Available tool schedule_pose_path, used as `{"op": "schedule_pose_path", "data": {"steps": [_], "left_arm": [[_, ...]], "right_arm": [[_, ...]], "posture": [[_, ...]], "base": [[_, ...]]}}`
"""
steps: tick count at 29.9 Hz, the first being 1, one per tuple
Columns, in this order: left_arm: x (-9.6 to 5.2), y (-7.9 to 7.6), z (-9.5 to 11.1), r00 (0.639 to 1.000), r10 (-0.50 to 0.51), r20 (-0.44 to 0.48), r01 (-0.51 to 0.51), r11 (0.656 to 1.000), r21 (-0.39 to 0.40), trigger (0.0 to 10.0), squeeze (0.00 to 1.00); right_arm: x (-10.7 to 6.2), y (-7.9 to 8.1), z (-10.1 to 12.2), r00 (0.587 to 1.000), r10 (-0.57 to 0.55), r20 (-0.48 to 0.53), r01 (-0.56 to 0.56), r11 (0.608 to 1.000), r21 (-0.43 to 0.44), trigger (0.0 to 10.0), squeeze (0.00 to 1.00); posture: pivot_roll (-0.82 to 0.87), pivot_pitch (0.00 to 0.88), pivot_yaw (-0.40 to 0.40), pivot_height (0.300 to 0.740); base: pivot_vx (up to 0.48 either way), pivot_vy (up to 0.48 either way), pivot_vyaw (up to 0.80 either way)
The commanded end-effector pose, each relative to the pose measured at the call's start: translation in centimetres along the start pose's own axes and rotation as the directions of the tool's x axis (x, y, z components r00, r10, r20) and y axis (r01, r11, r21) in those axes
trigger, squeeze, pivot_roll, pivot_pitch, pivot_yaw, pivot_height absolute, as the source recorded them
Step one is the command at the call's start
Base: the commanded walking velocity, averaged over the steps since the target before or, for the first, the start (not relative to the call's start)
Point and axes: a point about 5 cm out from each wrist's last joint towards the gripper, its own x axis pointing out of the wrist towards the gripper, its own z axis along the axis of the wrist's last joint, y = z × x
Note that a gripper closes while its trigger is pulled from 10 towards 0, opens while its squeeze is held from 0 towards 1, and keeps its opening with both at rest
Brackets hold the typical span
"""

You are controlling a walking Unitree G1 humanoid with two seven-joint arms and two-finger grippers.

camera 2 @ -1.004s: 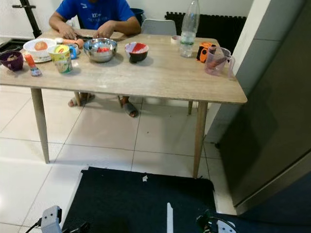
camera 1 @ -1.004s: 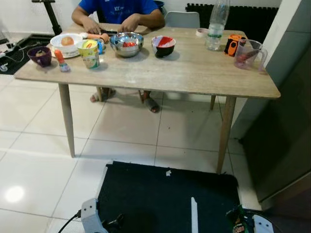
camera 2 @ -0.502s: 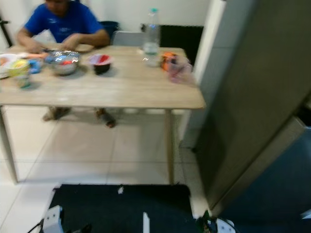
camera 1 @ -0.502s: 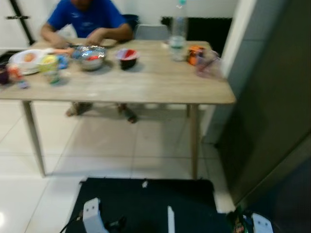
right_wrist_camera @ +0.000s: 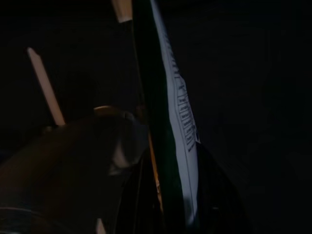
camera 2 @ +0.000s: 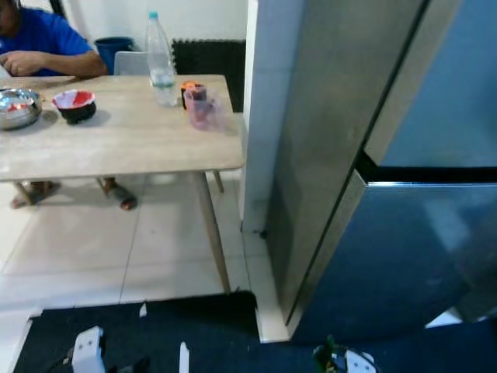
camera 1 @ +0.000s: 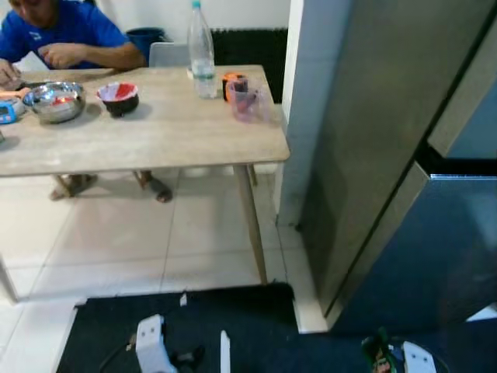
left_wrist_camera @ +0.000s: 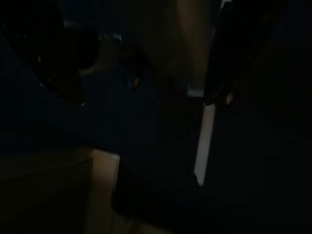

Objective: Restocking fridge

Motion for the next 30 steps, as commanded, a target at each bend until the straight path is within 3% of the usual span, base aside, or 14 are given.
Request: {"op": "schedule_pose_path", "data": {"steps": [1, 12, 21, 30], "left_arm": [[0.0, 0.1, 0.2, 1.0, 0.013, 0.003, -0.013, 1.0, 0.008, 10.0, 0.0], [0.1, -0.1, 0.2, 1.0, 0.011, 0.003, -0.011, 1.0, 0.007, 10.0, 0.0], [0.1, -0.1, 0.2, 1.0, 0.008, 0.008, -0.009, 1.0, 0.011, 10.0, 0.0], [0.6, -1.0, 1.3, 0.998, -0.028, 0.062, 0.028, 1.0, 0.002, 10.0, 0.0]], "right_arm": [[0.0, 0.0, 0.3, 1.0, -0.005, 0.014, 0.005, 1.0, 0.004, 10.0, 0.0], [0.0, 0.0, 0.2, 1.0, -0.004, 0.013, 0.004, 1.0, 0.006, 10.0, 0.0], [0.1, 0.3, 0.4, 1.0, 0.006, 0.015, -0.006, 1.0, 0.002, 10.0, 0.0], [0.1, 0.3, 0.3, 1.0, 0.005, 0.012, -0.005, 1.0, 0.002, 10.0, 0.0]], "posture": [[-0.04, 0.019, 0.0, 0.74], [-0.04, 0.026, 0.001, 0.74], [-0.04, 0.028, 0.001, 0.74], [-0.05, 0.033, 0.0, 0.74]], "base": [[0.0, 0.0, 0.0], [0.0, 0.0, 0.0], [0.0, -0.426, 0.0], [0.0, 0.0, 0.0]]}}
